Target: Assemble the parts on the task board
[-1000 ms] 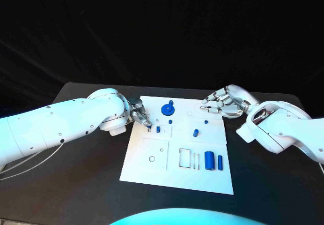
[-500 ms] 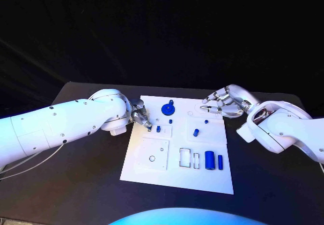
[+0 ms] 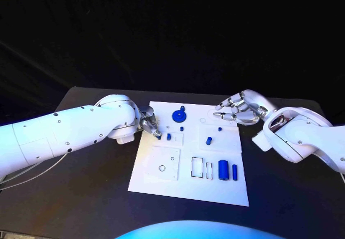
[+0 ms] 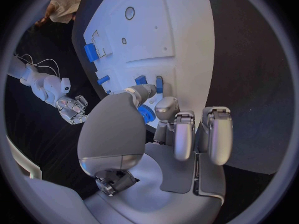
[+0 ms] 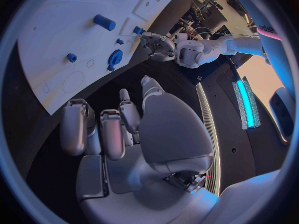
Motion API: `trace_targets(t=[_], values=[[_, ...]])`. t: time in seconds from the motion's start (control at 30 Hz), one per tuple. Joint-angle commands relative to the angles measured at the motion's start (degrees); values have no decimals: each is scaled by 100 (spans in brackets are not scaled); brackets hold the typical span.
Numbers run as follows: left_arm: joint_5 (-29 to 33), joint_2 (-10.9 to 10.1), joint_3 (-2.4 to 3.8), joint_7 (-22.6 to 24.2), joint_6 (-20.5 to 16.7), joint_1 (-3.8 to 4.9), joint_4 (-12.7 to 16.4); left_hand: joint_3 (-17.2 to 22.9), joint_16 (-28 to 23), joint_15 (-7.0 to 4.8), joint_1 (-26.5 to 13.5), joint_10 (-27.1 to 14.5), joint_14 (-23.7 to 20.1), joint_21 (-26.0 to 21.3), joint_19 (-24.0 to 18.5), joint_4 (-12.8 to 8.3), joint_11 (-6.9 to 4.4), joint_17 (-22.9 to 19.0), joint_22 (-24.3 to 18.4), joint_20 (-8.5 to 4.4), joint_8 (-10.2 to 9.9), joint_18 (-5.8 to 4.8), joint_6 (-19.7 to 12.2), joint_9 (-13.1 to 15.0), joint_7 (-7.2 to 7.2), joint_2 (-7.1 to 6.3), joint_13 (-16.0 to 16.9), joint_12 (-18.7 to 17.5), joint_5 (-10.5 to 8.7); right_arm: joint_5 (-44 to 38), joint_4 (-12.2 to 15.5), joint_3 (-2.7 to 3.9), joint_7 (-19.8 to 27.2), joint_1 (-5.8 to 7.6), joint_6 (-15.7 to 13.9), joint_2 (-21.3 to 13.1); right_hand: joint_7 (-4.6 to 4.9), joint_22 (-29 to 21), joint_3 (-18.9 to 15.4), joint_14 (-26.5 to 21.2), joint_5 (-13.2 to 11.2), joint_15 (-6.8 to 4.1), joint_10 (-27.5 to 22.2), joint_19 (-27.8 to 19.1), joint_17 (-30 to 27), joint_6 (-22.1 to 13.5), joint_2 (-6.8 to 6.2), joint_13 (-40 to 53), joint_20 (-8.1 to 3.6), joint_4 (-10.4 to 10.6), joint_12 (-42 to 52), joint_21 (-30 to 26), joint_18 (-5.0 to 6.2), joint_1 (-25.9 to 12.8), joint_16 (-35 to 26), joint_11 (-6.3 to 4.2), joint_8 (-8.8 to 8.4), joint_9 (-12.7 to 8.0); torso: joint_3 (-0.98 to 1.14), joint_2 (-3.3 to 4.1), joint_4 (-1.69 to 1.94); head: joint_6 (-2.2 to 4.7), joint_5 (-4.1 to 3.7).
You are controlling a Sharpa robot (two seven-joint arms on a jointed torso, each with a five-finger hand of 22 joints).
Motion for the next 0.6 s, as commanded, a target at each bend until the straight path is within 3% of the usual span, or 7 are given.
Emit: trace_targets(t=[0.03,0.6], values=[[-48,4,0,-19,180,-3,20,929,14,-29,20,4,603,36,605,-975,-32,1507,1509,-24,41,-86,72,7,-31,-3,-7,-35,40,-35,5,0,48,-4,66,0,14,480,-27,373,33,-38,6,-27,535,-39,37,5,-18,0,5,-38,31,-14,-33,-3,40,3,-2,0,1,-3,-3],[-70,37,-5,-24,177,-6,23,938,14,-32,6,8,603,36,605,-989,-35,1507,1509,-28,50,-86,82,19,-36,-18,-32,-55,102,-31,13,0,45,-4,57,-5,13,473,-38,371,45,-39,-5,-30,521,-41,49,-11,-19,8,-7,-51,33,-27,-43,-4,48,3,0,2,-3,-1,50]])
